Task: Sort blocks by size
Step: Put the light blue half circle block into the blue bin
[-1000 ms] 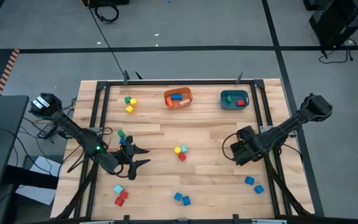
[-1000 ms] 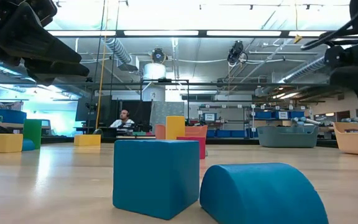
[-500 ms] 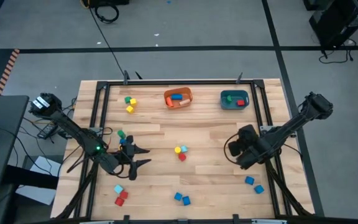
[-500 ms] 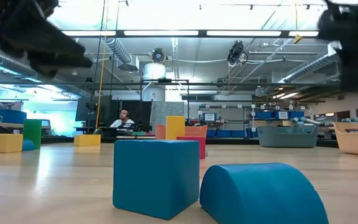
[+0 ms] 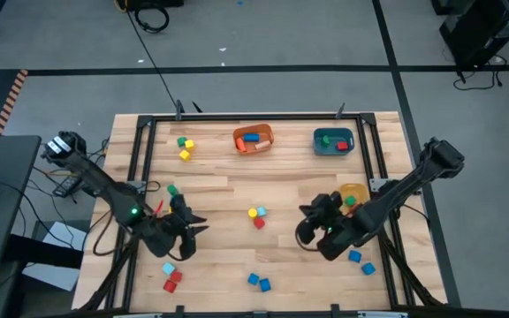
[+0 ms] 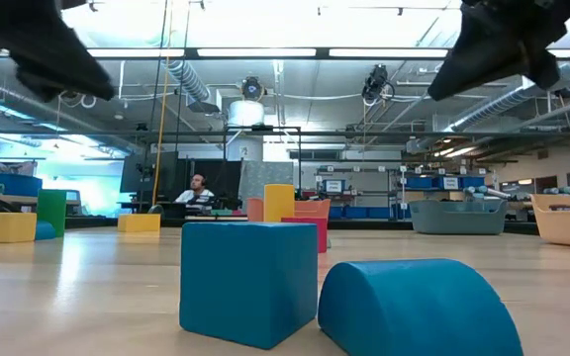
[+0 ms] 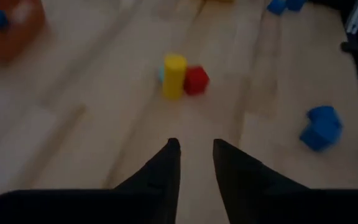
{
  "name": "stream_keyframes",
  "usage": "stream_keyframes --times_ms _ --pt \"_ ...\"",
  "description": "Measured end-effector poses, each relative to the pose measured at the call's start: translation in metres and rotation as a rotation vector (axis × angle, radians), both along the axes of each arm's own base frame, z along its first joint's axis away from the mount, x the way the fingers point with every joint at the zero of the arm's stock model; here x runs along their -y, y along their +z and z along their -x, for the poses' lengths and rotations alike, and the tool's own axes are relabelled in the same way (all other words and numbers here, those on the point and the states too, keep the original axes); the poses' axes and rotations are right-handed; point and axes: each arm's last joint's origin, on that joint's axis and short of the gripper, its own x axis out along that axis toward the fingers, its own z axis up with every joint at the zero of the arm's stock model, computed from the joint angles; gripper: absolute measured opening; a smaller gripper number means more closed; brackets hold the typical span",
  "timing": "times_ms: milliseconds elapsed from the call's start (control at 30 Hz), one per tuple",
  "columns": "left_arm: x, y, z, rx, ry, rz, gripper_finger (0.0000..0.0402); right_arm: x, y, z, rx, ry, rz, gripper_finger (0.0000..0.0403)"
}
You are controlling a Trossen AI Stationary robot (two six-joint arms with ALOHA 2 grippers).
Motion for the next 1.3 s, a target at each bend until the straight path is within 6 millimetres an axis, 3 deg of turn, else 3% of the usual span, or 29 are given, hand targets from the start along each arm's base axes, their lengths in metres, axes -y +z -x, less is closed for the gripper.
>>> stream_keyframes --times_ms 200,533,767,1033,1300 --pt "0.012 0.002 0.012 -0.079 0.088 0.325 0.0066 -0.003 -0.008 -0.004 -0.02 0.003 0.015 0.0046" --pt "0.031 -0.01 0.043 -0.258 0.22 0.581 0.0005 -0.002 -0.008 -0.004 -0.066 0.052 0.04 0.0019" --pt "0.034 -0.012 0.048 -0.33 0.168 0.58 0.0025 -0.001 -0.007 -0.005 -0.068 0.054 0.051 0.0018" --pt "0.032 -0.013 0.048 -0.344 0.017 0.395 0.0038 -0.002 -0.007 -0.006 -0.051 0.054 0.039 0.0032" --pt "0.032 -0.013 0.049 -0.394 -0.196 0.221 0.0134 -0.002 -0.007 -0.006 -0.048 0.054 0.038 0.0012"
